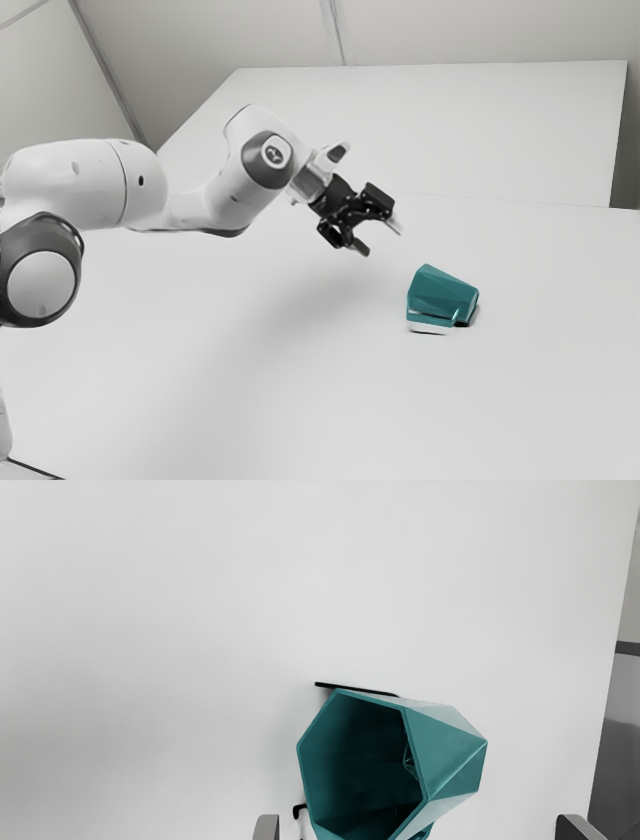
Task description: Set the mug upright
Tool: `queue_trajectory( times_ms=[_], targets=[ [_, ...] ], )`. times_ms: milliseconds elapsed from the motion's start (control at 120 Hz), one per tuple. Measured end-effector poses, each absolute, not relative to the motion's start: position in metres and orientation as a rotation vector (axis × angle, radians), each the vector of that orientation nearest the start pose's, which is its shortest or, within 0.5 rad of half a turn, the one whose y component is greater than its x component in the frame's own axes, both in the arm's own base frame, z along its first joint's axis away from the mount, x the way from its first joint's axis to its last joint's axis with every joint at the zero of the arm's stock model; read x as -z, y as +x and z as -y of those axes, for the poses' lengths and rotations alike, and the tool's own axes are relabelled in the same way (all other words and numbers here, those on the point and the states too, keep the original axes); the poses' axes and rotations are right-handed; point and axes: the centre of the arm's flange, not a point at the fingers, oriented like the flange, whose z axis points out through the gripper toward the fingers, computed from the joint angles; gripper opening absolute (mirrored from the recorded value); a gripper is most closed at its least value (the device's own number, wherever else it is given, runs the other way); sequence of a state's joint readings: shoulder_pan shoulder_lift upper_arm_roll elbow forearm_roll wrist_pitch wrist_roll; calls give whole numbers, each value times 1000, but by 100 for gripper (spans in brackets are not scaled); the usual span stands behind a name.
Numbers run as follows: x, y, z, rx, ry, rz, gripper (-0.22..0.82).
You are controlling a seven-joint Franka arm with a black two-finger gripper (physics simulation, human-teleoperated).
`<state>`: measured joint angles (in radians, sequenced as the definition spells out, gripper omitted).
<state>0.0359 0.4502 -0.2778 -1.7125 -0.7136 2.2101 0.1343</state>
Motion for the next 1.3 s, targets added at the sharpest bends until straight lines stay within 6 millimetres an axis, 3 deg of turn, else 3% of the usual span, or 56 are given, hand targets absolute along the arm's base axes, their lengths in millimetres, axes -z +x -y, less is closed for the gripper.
queue_trajectory(
  times_ms=[300,875,1300],
  targets=[
    [-306,660,194,-15,2331,-46,60],
    [-278,649,230,42,2188,145,60],
    [-282,650,227,-4,2152,194,0]
  ],
)
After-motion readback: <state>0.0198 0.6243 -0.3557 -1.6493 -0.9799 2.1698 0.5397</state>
